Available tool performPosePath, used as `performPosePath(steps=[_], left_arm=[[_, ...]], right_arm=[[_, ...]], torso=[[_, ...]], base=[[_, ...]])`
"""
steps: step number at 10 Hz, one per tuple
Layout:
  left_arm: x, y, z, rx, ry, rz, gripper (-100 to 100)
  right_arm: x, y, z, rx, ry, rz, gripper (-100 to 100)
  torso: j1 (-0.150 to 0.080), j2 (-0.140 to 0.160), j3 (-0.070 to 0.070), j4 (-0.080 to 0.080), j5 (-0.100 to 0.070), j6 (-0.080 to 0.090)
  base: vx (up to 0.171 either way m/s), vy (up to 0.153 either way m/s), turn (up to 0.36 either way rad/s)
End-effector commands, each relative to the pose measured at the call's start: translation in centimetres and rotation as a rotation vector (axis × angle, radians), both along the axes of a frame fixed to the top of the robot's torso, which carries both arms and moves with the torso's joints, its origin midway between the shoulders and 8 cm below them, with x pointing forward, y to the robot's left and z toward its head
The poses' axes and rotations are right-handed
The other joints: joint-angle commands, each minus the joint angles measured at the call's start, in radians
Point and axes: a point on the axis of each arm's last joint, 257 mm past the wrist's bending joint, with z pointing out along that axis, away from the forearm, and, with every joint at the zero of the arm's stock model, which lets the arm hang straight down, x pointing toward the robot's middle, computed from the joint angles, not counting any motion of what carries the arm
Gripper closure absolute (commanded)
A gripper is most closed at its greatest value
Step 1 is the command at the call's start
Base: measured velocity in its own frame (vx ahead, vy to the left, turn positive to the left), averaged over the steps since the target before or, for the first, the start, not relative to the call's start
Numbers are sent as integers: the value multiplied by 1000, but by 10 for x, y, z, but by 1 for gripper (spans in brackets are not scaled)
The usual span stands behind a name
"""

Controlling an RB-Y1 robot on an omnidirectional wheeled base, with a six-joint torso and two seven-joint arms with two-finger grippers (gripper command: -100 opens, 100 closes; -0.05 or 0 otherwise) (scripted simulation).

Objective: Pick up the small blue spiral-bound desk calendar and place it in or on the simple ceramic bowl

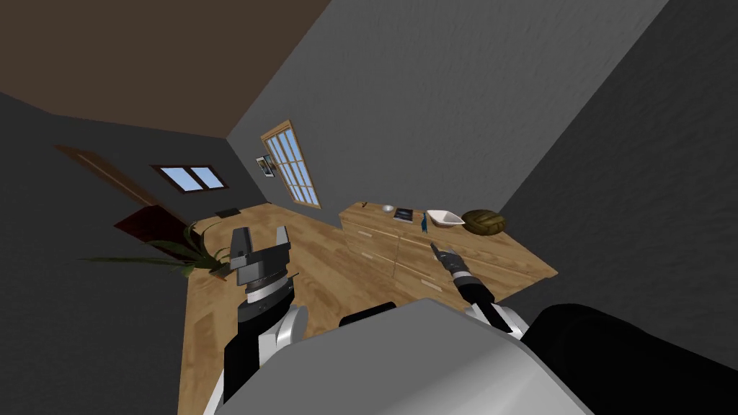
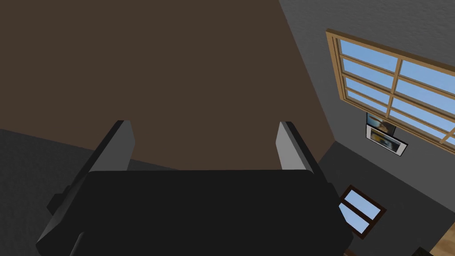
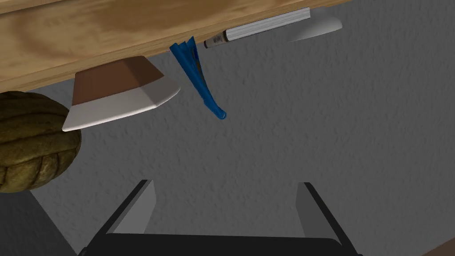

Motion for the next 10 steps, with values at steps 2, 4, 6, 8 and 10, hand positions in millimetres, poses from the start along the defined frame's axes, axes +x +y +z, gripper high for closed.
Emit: performPosePath(steps=[2, 4, 6, 8, 10], left_arm=[[0, 0, 0, 0, 0, 0, 0], [0, 0, 0, 0, 0, 0, 0], [0, 0, 0, 0, 0, 0, 0], [0, 0, 0, 0, 0, 0, 0], [0, 0, 0, 0, 0, 0, 0]], right_arm=[[-22, -31, -24, -58, 105, -67, -100], [-37, -51, -36, -94, 171, -112, -100], [-58, -80, -47, -144, 255, -169, -100], [-69, -97, -49, -177, 299, -201, -100], [-80, -119, -47, -228, 348, -236, -100]], torso=[[0, -1, -1, 0, 0, 0], [-2, -5, -3, -1, 0, 0], [-4, -5, -3, -1, -1, -1], [-5, -6, -3, -1, -1, -1], [-7, -9, -5, -2, -1, -1]], base=[[136, 134, -102], [166, 106, -74], [176, 99, -84], [164, 71, -38], [258, 56, -38]])
